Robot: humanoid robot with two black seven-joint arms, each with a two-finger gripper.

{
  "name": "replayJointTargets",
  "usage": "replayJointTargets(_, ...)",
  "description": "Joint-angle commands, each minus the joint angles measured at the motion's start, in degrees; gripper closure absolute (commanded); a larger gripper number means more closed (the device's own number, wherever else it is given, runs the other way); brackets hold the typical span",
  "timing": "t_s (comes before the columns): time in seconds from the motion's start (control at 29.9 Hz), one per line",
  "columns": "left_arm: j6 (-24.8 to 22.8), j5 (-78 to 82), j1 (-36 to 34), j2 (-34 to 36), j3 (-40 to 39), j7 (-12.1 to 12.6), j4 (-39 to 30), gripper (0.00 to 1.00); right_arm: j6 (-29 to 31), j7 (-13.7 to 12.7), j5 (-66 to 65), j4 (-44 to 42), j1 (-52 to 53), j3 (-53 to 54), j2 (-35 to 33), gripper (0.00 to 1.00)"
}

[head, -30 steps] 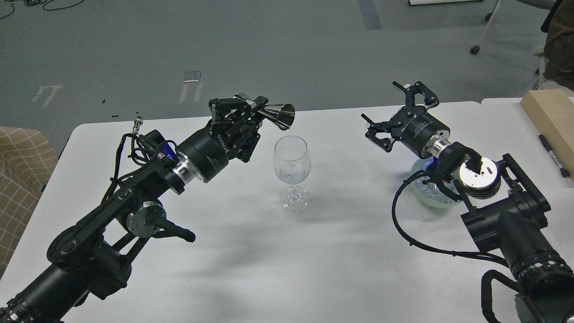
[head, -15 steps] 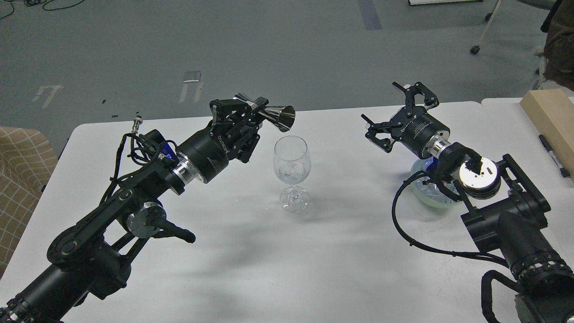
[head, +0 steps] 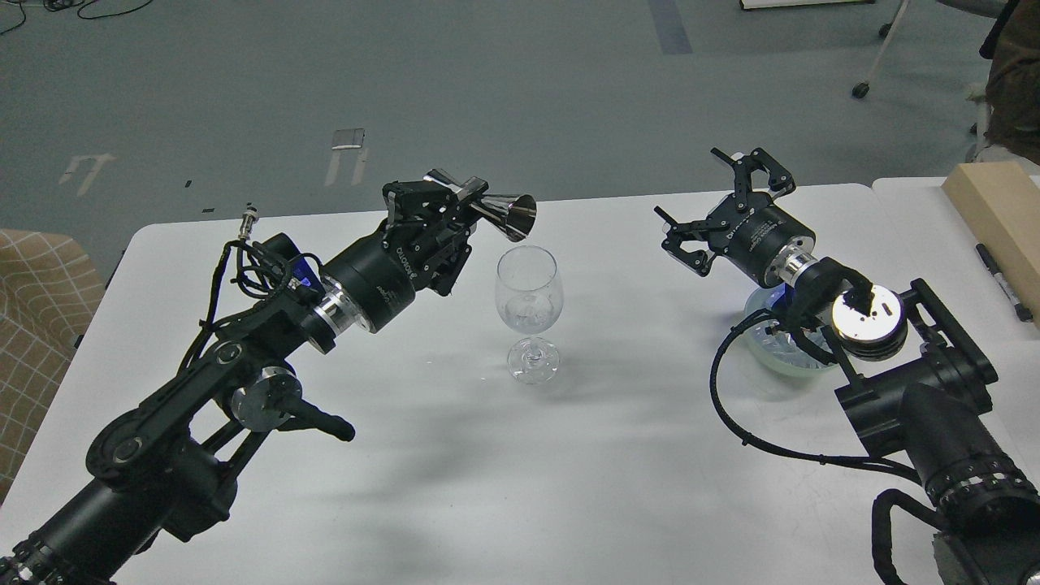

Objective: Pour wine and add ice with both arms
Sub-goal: 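Rotate the metal cup further upside down over the wine glass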

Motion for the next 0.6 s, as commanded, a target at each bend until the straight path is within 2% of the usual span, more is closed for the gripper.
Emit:
replayJointTargets(0.0, 0.0, 0.0, 0.1, 0.0, 0.1, 0.0, 0.0, 1.0, 0.0, 0.0, 0.0, 0.0, 0.0, 0.0, 0.0, 0.0)
replayJointTargets(0.57, -0.1, 2.5, 0.1, 0.1, 0.1, -0.1, -0.1, 1.0, 0.0, 0.1, 0.0, -0.1, 0.0, 0.0, 0.0, 0.0)
